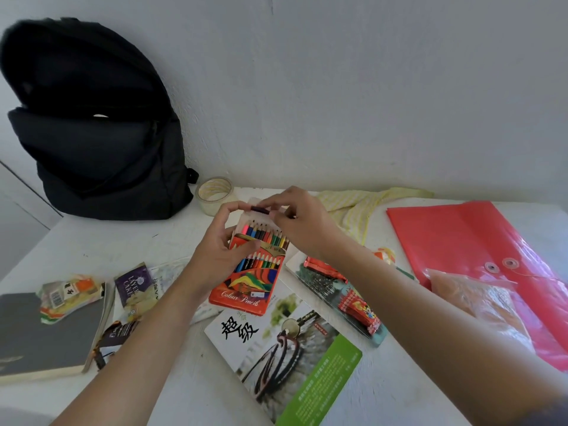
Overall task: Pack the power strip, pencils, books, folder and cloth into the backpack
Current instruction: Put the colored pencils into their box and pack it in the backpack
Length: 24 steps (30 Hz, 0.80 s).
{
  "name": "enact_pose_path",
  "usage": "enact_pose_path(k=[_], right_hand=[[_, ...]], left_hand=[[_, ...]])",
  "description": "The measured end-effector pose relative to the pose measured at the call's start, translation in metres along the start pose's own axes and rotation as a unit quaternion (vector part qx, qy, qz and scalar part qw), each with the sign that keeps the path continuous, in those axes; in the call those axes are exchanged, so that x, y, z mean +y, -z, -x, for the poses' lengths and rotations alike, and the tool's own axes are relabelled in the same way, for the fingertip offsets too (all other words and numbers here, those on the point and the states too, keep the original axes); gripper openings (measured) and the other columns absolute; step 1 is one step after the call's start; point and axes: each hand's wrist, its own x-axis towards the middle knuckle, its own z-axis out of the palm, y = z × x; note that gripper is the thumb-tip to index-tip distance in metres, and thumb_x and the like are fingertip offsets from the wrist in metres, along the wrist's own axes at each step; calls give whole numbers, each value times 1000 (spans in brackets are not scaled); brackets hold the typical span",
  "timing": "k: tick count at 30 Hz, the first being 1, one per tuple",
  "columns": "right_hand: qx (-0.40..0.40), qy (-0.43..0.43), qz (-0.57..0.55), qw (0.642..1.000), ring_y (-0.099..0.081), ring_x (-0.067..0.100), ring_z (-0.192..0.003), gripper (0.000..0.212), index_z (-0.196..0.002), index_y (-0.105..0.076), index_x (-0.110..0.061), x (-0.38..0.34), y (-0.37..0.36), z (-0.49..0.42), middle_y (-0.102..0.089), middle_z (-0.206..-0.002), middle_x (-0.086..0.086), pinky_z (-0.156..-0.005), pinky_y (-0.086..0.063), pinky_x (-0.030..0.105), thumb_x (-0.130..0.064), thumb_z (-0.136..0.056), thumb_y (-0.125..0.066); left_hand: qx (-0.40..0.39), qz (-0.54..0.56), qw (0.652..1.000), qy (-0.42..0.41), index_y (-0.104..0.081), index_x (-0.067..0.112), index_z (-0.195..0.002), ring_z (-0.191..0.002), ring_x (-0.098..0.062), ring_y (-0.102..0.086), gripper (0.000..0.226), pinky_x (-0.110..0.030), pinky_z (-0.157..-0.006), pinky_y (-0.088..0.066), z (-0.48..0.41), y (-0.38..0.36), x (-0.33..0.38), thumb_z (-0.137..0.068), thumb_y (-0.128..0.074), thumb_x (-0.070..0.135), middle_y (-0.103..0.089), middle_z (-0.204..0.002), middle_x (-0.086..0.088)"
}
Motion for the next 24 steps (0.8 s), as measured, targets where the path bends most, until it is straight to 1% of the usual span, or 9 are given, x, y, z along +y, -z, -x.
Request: enact_pose_path(k=[3, 5, 7, 10, 15, 17, 19, 22, 24], right_hand=[[27, -3, -48, 998, -60, -5, -72, 15, -98, -79, -18, 0, 4, -6, -70, -92, -11, -62, -43, 7, -10, -89, -70], [29, -12, -102, 994, -65, -1, -70, 8, -88, -77, -16, 0, 4, -8, -75, -84, -6, -66, -52, 17, -11, -83, -78], [18, -27, -141, 989, -69, 9, -71, 16, -88, -72, -17, 0, 2, -9, -75, -79, -1, -70, -58, 28, -8, -79, -81], [21, -65, -194, 979, -70, 18, -71, 40, -102, -63, -17, -3, -2, -12, -72, -84, 4, -72, -61, 40, -3, -72, -86], [53, -59, -227, 971, -70, 24, -74, 61, -112, -55, -14, -7, -12, -15, -73, -91, 11, -73, -62, 37, -3, -64, -91], [47, -23, -182, 982, -69, 19, -80, 52, -106, -61, -14, -6, -17, -13, -74, -89, 3, -69, -58, 25, -11, -64, -93], [38, -2, -97, 995, -62, 5, -78, 36, -96, -71, -18, -5, -22, -12, -70, -85, -9, -65, -44, 10, -26, -67, -92], [36, 7, -70, 997, -59, 0, -78, 11, -89, -79, -22, -6, -26, -11, -70, -84, -15, -65, -39, 5, -31, -83, -80], [56, 10, -103, 993, -60, 2, -80, 8, -91, -79, -21, -7, -25, -13, -72, -92, -11, -65, -40, 7, -27, -89, -74]], left_hand=[[-7, -16, 1000, 0, -48, 38, -127, -85, -32, -78, 48, -43, -69, -65, 2, 0, 1, -96, -69, 9, -77, -105, -5], [-7, -28, 1000, 3, -48, 40, -126, -85, -31, -78, 48, -46, -71, -64, 3, 1, 2, -96, -69, 9, -77, -104, -3], [-12, -47, 999, -2, -47, 41, -125, -85, -29, -78, 48, -47, -73, -64, 5, 0, 2, -96, -69, 9, -78, -104, -2], [-19, -71, 997, -9, -45, 40, -125, -84, -27, -78, 47, -46, -73, -65, 6, -2, 1, -97, -68, 10, -78, -102, 0], [-19, -60, 998, -18, -35, 42, -123, -82, -30, -78, 54, -45, -75, -64, 7, -3, 1, -96, -69, 10, -77, -102, -2], [-3, -38, 999, -22, -32, 43, -121, -81, -33, -77, 57, -47, -76, -63, 6, -2, 2, -95, -69, 8, -76, -104, -6], [15, -25, 999, -25, -30, 42, -122, -80, -34, -77, 60, -47, -75, -63, 4, 0, 2, -94, -71, 7, -75, -107, -7], [21, -7, 999, -26, -29, 38, -127, -81, -34, -77, 61, -44, -74, -63, 3, 4, 4, -94, -71, 8, -77, -103, -6], [22, 1, 999, -27, -28, 36, -127, -82, -33, -77, 61, -42, -73, -63, 3, 7, 5, -94, -70, 6, -78, -101, -3]])
